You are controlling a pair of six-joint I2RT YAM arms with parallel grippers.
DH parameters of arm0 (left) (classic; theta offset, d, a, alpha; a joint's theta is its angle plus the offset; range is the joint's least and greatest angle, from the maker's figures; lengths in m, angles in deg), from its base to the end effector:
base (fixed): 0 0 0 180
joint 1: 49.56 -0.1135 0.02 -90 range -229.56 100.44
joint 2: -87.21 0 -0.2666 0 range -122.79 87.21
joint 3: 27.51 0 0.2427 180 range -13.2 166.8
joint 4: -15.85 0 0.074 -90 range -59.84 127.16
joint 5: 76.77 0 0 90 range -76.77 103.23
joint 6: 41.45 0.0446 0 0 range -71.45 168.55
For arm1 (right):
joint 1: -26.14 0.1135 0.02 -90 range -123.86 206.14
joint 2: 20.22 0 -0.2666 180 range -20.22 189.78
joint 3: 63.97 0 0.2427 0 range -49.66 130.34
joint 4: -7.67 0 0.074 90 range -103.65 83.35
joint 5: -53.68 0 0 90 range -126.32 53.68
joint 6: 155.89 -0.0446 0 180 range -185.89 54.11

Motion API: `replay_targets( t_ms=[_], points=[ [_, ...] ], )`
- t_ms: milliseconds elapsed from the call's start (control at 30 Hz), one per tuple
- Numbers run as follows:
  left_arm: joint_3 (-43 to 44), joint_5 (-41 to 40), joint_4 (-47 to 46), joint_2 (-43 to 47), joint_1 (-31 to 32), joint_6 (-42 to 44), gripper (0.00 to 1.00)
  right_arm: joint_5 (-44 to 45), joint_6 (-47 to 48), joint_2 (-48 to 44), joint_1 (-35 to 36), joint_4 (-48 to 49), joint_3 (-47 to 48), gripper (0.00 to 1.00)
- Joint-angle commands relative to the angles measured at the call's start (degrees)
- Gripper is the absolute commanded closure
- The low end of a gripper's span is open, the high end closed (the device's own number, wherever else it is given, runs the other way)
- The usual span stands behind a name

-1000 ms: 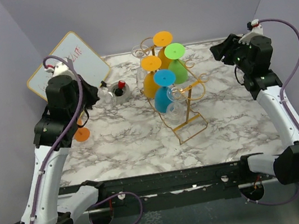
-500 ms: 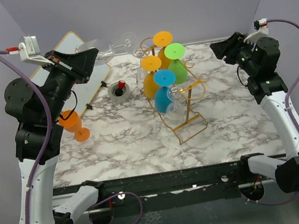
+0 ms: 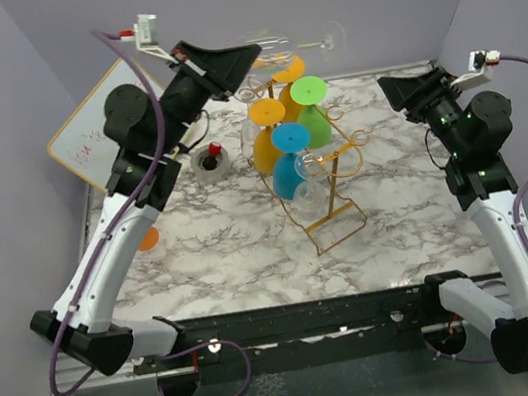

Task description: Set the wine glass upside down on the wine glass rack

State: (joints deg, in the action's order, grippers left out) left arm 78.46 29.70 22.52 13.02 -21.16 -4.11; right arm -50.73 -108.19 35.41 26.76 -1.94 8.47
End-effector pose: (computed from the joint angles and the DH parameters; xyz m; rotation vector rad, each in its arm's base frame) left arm 0.2222 -0.1345 0.5474 0.0154 1.2702 -1.4024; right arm 0.2180 0.0135 0.4184 0.3289 1.4619 0.7900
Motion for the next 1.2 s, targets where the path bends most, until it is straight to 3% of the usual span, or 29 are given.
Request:
replay_targets(
  t_ms=[0, 300, 700, 967, 1167],
  points=[
    [4.8, -5.45, -11.65, -4.88, 7.99, 3.45, 1.0, -1.28, -8.04, -4.38, -0.34, 6.99, -4.07, 0.41],
    [3.61, -12.89, -21.3, -10.35, 14.31, 10.21, 1.0, -4.43, -16.41, -9.14, -0.28, 15.69, -7.14, 0.4],
    [-1.24, -13.95, -30.88, -13.45, 21.41, 19.75, 1.0, -9.78, -45.74, -2.74, -0.33, 42.1, -11.79, 0.39],
    [-2.17, -13.53, -35.23, -16.25, 25.64, 25.94, 1.0, -5.91, -48.73, -4.48, -0.33, 38.32, -10.4, 0.38],
    [-2.85, -13.62, -36.87, -17.79, 27.63, 29.67, 1.0, -0.74, -50.26, -6.5, -0.3, 25.94, -8.05, 0.44]
  ],
)
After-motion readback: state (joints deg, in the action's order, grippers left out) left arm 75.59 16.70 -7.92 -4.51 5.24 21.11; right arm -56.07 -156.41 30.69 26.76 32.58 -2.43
